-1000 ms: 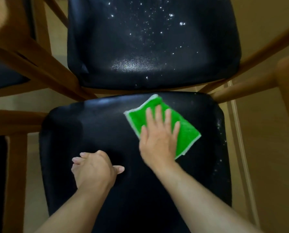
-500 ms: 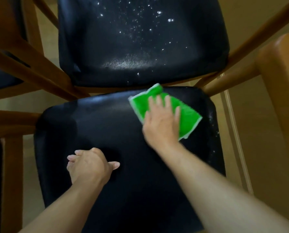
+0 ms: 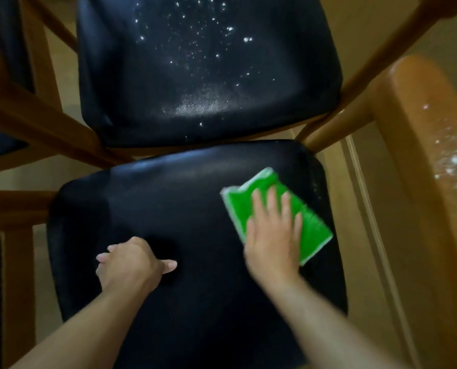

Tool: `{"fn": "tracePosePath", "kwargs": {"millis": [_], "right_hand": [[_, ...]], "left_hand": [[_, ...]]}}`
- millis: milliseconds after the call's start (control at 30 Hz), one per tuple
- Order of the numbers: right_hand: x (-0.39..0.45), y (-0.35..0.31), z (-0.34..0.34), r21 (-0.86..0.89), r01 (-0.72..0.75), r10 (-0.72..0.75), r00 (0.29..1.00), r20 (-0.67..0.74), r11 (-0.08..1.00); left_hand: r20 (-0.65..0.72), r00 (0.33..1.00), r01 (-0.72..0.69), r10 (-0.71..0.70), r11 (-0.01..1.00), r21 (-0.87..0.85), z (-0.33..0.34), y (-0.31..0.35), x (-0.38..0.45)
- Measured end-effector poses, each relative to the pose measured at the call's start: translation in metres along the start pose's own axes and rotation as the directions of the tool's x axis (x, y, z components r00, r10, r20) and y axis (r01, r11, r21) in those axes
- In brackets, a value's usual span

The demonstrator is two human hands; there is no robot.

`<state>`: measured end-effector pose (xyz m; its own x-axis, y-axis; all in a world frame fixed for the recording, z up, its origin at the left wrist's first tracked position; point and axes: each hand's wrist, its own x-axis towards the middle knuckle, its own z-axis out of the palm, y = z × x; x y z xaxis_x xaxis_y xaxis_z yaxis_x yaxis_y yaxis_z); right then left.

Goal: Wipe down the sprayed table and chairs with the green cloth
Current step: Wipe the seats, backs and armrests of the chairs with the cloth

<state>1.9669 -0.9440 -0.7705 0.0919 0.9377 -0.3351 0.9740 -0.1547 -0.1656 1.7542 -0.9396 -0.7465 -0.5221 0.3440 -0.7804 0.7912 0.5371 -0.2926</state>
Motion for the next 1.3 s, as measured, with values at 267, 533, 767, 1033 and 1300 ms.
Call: {"fn": "tracePosePath", "kwargs": {"millis": [267, 533, 767, 1033, 1300], "right_hand": [[0.05, 0.054, -0.011, -0.079, 0.291, -0.288, 0.956, 0.049, 0.953], [-0.021, 0.035, 0.012, 0.134, -0.445, 0.454, 0.89, -0.046, 0.885], [0.017, 0.032, 0.005, 0.129, -0.544, 0.551, 0.834, -0.019, 0.829], [0.087, 0.055, -0.014, 0.266, -0.404, 0.446, 0.887, -0.123, 0.876], [-0.074, 0.034, 0.027, -0.032, -0.464, 0.465, 0.884, 0.051, 0.885]], "left_hand": [[-0.043, 0.999, -0.008, 0.006, 0.999, -0.053, 0.003, -0.006, 0.003], [-0.037, 0.999, 0.011, -0.012, 0.999, -0.041, 0.004, -0.005, -0.004], [-0.012, 1.0, 0.008, -0.008, 1.0, -0.008, 0.0, -0.002, -0.003], [0.049, 0.999, 0.02, -0.022, 0.999, 0.035, -0.005, 0.002, -0.001], [0.011, 1.0, 0.016, -0.017, 0.999, 0.036, -0.005, 0.002, -0.008]]}}
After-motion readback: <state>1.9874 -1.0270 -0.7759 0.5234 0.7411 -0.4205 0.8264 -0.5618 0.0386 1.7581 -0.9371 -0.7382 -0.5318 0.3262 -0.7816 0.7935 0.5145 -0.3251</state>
